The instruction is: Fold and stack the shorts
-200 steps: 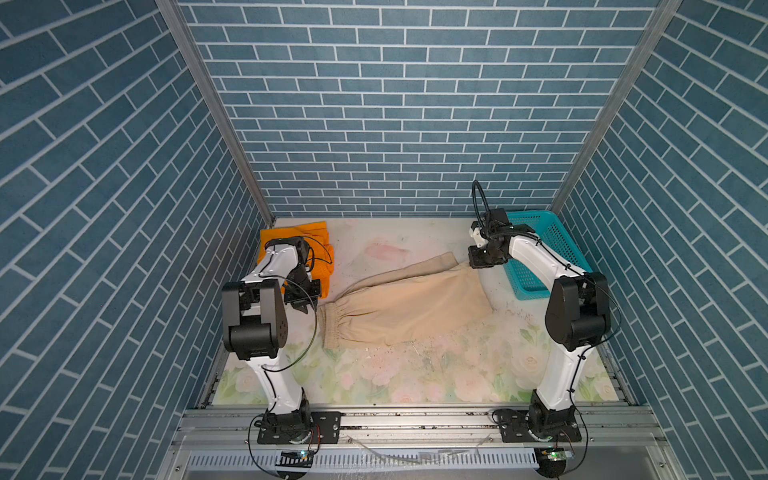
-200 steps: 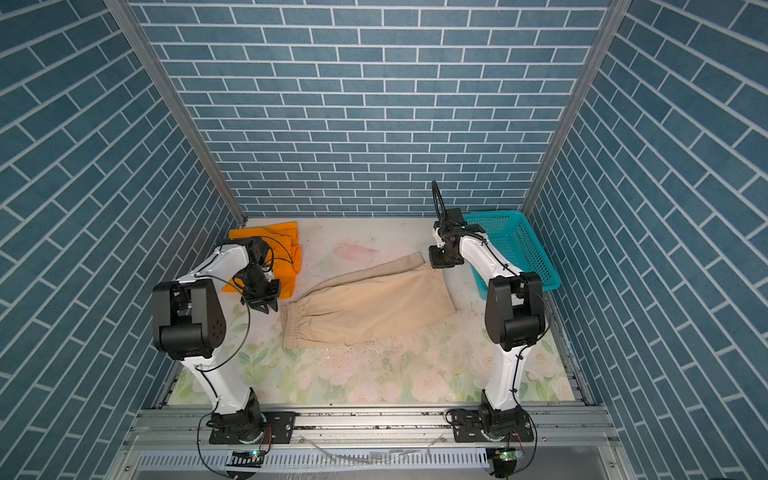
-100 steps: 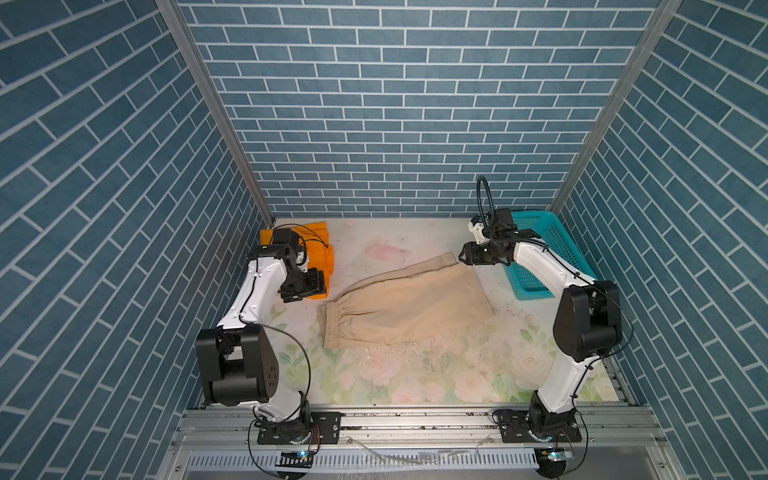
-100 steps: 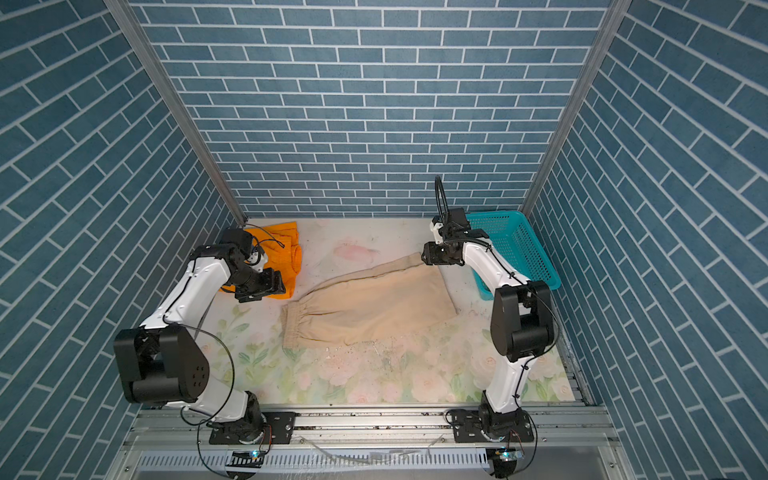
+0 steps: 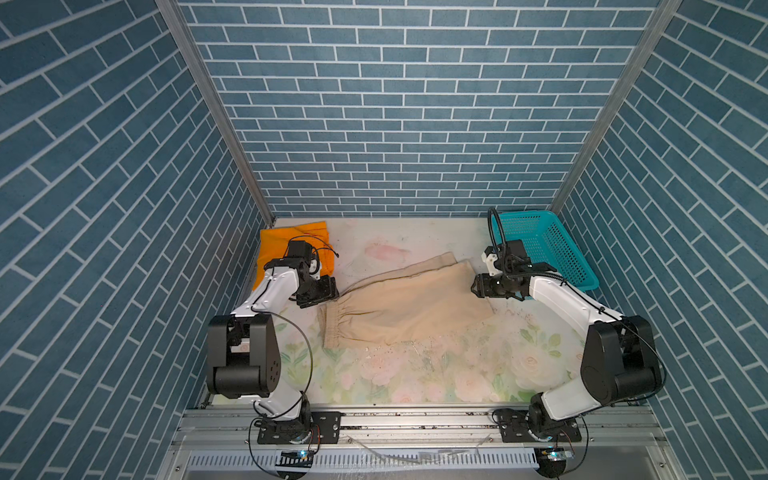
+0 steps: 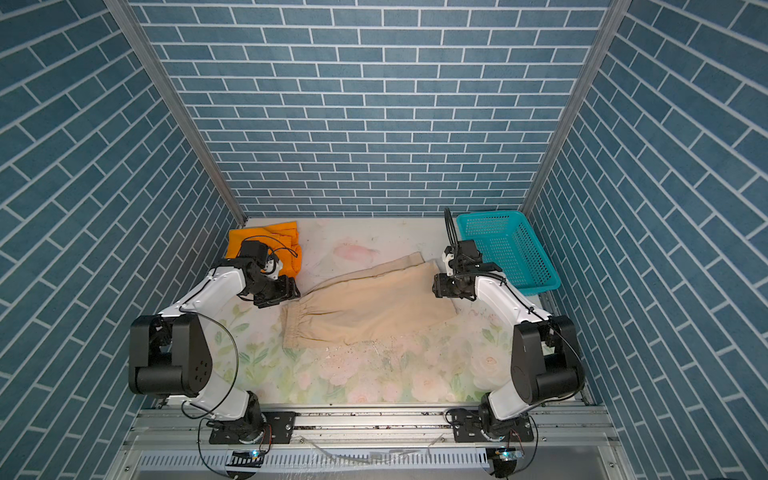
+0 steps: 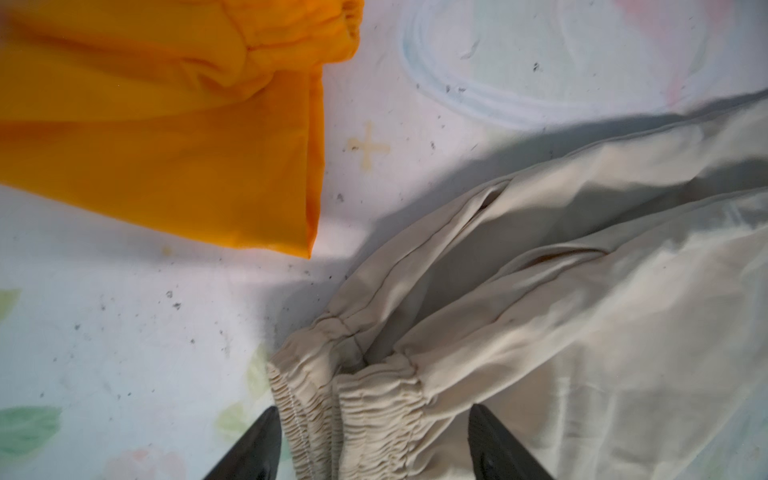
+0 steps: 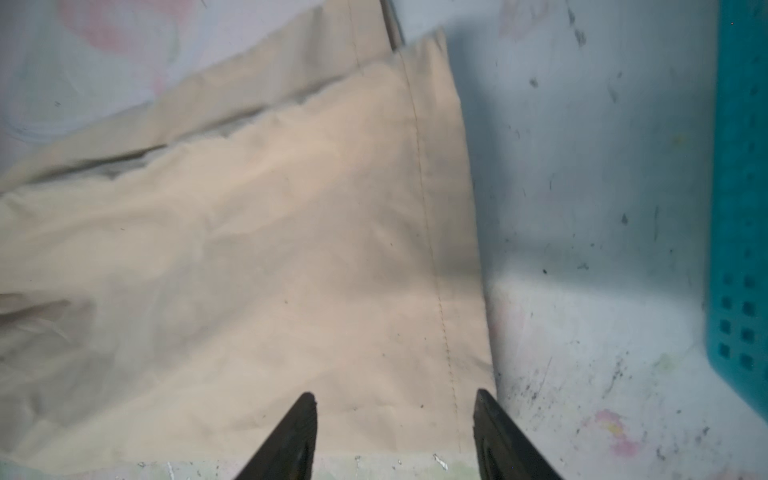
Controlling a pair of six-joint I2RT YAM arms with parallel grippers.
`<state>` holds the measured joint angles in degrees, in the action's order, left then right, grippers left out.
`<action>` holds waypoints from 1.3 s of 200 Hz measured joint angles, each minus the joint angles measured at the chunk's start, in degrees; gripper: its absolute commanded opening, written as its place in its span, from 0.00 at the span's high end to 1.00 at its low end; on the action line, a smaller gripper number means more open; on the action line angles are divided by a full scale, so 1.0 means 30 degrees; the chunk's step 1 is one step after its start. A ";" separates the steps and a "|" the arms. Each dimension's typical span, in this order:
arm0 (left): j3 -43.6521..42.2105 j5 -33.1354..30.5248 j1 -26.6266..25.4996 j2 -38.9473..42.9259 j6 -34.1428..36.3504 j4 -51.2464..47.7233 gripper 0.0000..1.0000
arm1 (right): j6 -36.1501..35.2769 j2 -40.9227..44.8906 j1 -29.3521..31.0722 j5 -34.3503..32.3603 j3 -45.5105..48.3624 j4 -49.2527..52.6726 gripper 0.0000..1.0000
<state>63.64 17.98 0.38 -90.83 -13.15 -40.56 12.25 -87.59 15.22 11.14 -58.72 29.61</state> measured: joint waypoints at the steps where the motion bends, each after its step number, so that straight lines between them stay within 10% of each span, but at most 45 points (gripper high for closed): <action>1: 0.0000 0.0007 -0.0007 -0.0022 -0.0029 0.0051 0.29 | 0.0000 0.0015 -0.0007 0.0000 0.0080 -0.0029 0.39; 124: -0.2047 0.0124 -0.0248 -0.0495 -0.1377 0.2368 0.51 | 0.0998 0.0605 -0.0138 -0.0211 0.3111 -0.2127 0.39; 208: -0.2135 -0.0976 -0.0488 0.0036 -0.1858 0.1800 1.00 | 0.1341 -0.0699 -0.0277 -0.0175 0.3111 -0.2565 0.39; 260: -0.2135 -0.1450 -0.1100 0.2412 -0.2047 0.0962 0.92 | 0.1494 -0.1122 -0.0291 -0.0095 0.3111 -0.2594 0.39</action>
<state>57.23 13.63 -2.92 -83.59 -19.29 -37.67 16.73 -90.96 14.35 10.85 -49.39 21.82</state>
